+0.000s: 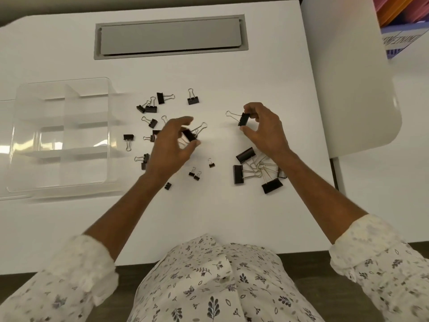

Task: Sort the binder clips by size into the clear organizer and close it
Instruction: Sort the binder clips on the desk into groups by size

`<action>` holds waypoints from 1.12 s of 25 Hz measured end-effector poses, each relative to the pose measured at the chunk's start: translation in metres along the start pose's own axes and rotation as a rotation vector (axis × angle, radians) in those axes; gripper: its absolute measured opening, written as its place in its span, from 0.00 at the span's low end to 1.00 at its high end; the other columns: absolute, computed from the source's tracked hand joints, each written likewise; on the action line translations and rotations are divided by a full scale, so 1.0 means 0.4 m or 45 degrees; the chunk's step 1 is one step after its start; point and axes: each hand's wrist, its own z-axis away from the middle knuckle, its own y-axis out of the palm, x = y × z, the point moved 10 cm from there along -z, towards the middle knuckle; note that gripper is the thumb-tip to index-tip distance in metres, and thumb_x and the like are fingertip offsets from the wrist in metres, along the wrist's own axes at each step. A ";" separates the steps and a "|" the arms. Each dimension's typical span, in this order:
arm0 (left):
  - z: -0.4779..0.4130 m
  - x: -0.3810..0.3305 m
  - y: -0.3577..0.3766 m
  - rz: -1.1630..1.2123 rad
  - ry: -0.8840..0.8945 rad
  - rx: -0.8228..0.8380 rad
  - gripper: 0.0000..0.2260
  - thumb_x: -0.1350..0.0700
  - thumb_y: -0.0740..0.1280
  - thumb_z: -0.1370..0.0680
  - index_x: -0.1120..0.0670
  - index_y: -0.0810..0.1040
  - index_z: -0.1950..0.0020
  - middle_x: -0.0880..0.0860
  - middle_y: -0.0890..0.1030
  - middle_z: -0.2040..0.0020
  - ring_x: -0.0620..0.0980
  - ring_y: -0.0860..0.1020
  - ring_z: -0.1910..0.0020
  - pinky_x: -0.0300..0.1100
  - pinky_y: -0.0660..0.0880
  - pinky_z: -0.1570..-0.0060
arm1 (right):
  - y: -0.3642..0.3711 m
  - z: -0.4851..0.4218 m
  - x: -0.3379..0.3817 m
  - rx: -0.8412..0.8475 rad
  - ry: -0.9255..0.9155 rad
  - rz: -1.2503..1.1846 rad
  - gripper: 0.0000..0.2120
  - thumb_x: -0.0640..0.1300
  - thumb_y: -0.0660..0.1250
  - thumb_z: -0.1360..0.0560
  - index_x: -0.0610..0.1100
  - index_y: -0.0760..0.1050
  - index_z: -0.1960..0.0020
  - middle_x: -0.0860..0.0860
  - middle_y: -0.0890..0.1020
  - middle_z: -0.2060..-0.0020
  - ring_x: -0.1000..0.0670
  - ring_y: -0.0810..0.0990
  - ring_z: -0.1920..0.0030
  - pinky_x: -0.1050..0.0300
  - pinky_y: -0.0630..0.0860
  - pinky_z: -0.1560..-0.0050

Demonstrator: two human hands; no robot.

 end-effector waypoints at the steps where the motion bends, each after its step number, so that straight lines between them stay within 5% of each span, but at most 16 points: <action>1: -0.031 -0.031 0.039 -0.004 0.024 0.033 0.25 0.53 0.76 0.25 0.49 0.73 0.29 0.46 0.78 0.37 0.42 0.78 0.39 0.47 0.76 0.37 | -0.010 -0.011 -0.012 -0.006 0.022 -0.006 0.24 0.43 0.75 0.29 0.47 0.73 0.35 0.55 0.81 0.42 0.55 0.80 0.45 0.49 0.78 0.39; 6: -0.156 -0.112 0.224 -0.128 0.081 0.170 0.27 0.55 0.74 0.24 0.53 0.70 0.26 0.51 0.76 0.33 0.49 0.76 0.36 0.51 0.74 0.35 | -0.043 -0.055 -0.079 0.028 0.101 0.023 0.26 0.45 0.76 0.29 0.48 0.72 0.34 0.55 0.81 0.44 0.55 0.80 0.45 0.49 0.78 0.39; 11: -0.183 -0.084 0.276 -0.147 0.013 0.139 0.29 0.55 0.74 0.24 0.54 0.69 0.25 0.52 0.76 0.34 0.50 0.75 0.34 0.38 0.67 0.37 | -0.039 -0.064 -0.125 0.055 0.129 0.037 0.26 0.46 0.77 0.30 0.48 0.73 0.35 0.55 0.81 0.44 0.54 0.79 0.46 0.49 0.78 0.40; 20: -0.175 -0.073 0.266 -0.070 0.016 0.178 0.34 0.43 0.75 0.25 0.50 0.65 0.23 0.50 0.74 0.31 0.46 0.76 0.35 0.41 0.73 0.38 | -0.022 -0.058 -0.093 0.104 0.066 0.177 0.27 0.48 0.77 0.29 0.47 0.73 0.33 0.54 0.77 0.36 0.51 0.78 0.40 0.53 0.76 0.41; 24: -0.124 -0.063 0.202 -0.111 0.127 0.053 0.27 0.49 0.70 0.20 0.54 0.67 0.24 0.52 0.75 0.30 0.49 0.73 0.31 0.45 0.71 0.31 | -0.020 -0.035 -0.069 0.084 0.035 0.197 0.25 0.47 0.76 0.28 0.47 0.73 0.34 0.53 0.75 0.36 0.49 0.77 0.39 0.50 0.75 0.42; 28: -0.058 0.010 0.097 -0.131 0.067 -0.034 0.24 0.51 0.67 0.18 0.52 0.67 0.23 0.49 0.76 0.30 0.47 0.72 0.30 0.40 0.68 0.32 | 0.019 0.009 -0.004 0.061 0.007 0.165 0.21 0.45 0.73 0.26 0.47 0.74 0.34 0.54 0.77 0.36 0.49 0.75 0.38 0.58 0.69 0.41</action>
